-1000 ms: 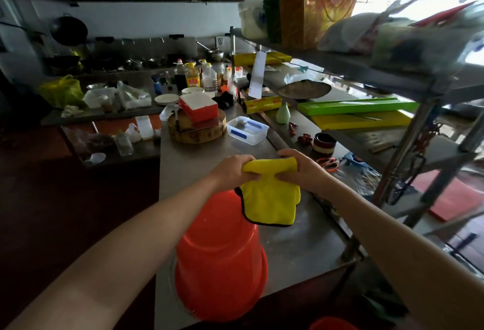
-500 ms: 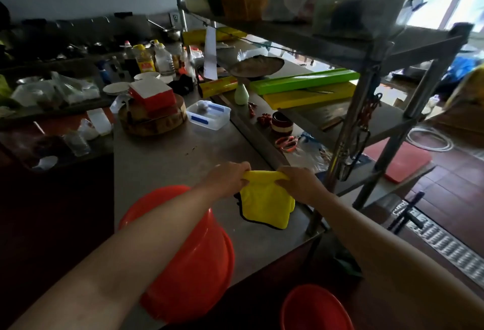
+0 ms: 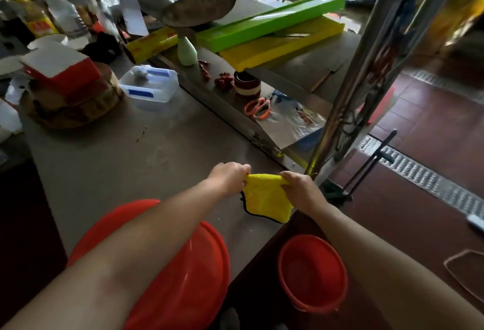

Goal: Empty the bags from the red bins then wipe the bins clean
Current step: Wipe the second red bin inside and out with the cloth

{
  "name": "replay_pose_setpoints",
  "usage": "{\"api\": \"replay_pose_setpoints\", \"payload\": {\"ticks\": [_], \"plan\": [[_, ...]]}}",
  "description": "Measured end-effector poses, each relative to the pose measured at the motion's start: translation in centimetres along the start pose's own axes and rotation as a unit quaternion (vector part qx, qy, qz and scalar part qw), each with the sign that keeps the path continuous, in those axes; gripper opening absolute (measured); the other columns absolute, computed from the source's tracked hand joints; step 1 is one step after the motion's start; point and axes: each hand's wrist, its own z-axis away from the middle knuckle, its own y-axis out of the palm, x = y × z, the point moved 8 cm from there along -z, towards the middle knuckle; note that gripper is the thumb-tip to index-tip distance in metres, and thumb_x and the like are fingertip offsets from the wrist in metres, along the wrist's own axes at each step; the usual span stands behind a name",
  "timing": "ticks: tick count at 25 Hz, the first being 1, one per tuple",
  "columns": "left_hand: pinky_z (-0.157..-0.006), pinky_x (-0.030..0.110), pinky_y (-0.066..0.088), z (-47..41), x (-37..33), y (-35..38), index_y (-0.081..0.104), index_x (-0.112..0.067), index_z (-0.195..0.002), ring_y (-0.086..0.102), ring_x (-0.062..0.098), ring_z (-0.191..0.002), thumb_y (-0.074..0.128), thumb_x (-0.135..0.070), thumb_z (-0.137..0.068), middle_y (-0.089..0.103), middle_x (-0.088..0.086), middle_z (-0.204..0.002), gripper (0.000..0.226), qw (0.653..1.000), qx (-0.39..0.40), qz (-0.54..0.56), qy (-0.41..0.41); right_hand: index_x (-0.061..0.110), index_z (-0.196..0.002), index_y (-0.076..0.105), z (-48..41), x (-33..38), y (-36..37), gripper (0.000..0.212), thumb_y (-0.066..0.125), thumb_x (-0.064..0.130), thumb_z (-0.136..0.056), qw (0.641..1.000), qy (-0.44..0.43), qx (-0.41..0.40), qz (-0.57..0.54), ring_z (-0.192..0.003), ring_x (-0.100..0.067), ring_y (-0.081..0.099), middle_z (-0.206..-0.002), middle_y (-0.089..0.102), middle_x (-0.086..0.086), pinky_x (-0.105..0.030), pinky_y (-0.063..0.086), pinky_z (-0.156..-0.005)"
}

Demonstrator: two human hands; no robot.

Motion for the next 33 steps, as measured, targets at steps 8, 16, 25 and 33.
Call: {"api": "replay_pose_setpoints", "payload": {"ticks": [8,16,25,33], "plan": [[-0.086,0.036,0.041,-4.7,-0.4,1.5,0.054,-0.022,-0.117,0.054,0.027,-0.115,0.053,-0.023,-0.092,0.061,0.001,-0.118,0.025,0.982,-0.044,-0.118,0.144,0.015,-0.132,0.064,2.7,-0.3,2.3,0.043,0.068,0.007,-0.090,0.990,0.075,-0.118,0.009,-0.108,-0.035,0.068,-0.130,0.067,-0.009,-0.043,0.057,-0.087],[-0.106,0.042,0.039,-0.3,4.2,8.0,0.057,-0.027,-0.130,0.053,0.027,-0.127,0.046,-0.033,-0.093,0.059,0.002,-0.134,0.040,0.968,0.129,-0.173,0.127,0.031,-0.156,0.035,7.6,-0.3,17.3,0.064,0.062,0.036,-0.098,0.959,0.166,0.229,0.012,-0.154,-0.019,0.020,-0.166,0.024,-0.001,-0.039,0.029,-0.120],[-0.110,0.042,0.031,7.8,10.8,-2.2,0.053,-0.032,-0.135,0.045,0.021,-0.133,0.036,-0.055,-0.101,0.057,-0.003,-0.136,0.045,0.996,-0.005,-0.088,-0.013,0.015,-0.136,0.060,0.7,12.5,10.8,0.040,0.052,0.038,-0.104,0.983,0.053,0.173,-0.007,-0.128,-0.027,0.056,-0.136,0.063,-0.009,-0.033,0.043,-0.103],[-0.110,0.051,0.034,25.7,18.0,-1.4,0.037,-0.030,-0.148,0.035,0.032,-0.140,0.034,-0.068,-0.095,0.042,0.006,-0.151,0.065,0.959,-0.021,-0.029,-0.282,0.027,-0.154,0.035,1.2,24.5,13.6,0.074,0.051,0.068,-0.094,0.956,-0.010,0.291,-0.037,-0.123,-0.027,0.059,-0.142,0.056,-0.010,-0.028,0.048,-0.095]]}}
